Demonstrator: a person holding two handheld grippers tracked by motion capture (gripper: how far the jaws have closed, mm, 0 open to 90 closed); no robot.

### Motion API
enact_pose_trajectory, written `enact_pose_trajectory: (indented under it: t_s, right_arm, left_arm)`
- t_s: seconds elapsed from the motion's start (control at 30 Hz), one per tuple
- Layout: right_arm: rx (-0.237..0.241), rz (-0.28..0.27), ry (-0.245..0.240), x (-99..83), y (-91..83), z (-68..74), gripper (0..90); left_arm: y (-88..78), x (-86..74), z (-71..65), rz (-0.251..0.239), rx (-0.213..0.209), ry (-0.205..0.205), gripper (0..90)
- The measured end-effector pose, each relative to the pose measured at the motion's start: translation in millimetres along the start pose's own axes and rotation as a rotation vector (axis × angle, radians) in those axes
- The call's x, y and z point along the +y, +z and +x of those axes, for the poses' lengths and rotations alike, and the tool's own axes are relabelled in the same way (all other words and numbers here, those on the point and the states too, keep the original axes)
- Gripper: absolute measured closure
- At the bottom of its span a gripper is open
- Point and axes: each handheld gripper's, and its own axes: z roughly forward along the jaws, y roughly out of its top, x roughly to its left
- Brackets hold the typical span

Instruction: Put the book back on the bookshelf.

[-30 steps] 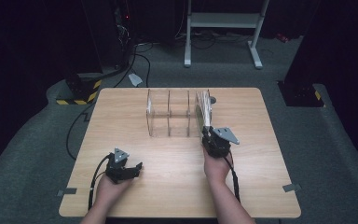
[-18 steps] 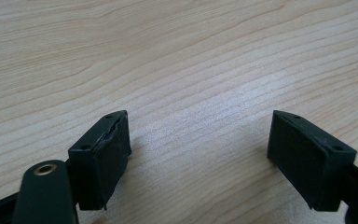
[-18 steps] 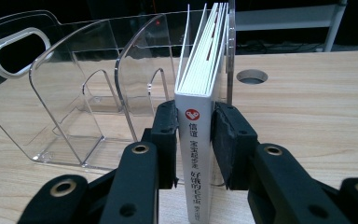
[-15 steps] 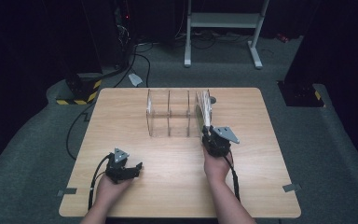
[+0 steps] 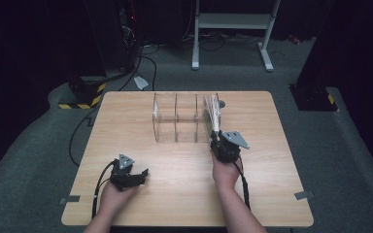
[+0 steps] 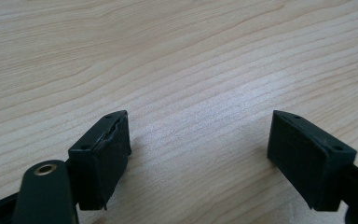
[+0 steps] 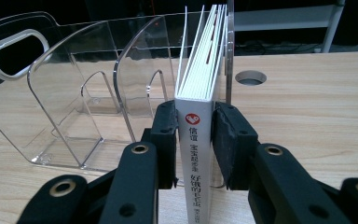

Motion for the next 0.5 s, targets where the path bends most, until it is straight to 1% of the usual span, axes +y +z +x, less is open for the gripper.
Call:
enact_pose_trajectory:
  t_s: [0.33, 0.4, 0.5]
  right_arm:
    - [-0.003, -0.005, -0.005, 1.8, -0.1, -0.1, 69.3]
    - [0.002, -0.009, -0.007, 2.0, -1.2, -1.1, 66.1]
    - [0.027, -0.016, 0.004, 2.5, -6.1, -3.6, 58.5]
  left_arm:
    - [-0.1, 0.0, 0.1, 0.001, 0.0, 0.001, 21.3]
    - [-0.1, 0.0, 0.1, 0.001, 0.001, 0.001, 21.3]
    - [-0.1, 0.0, 0.0, 0.001, 0.0, 0.0, 21.3]
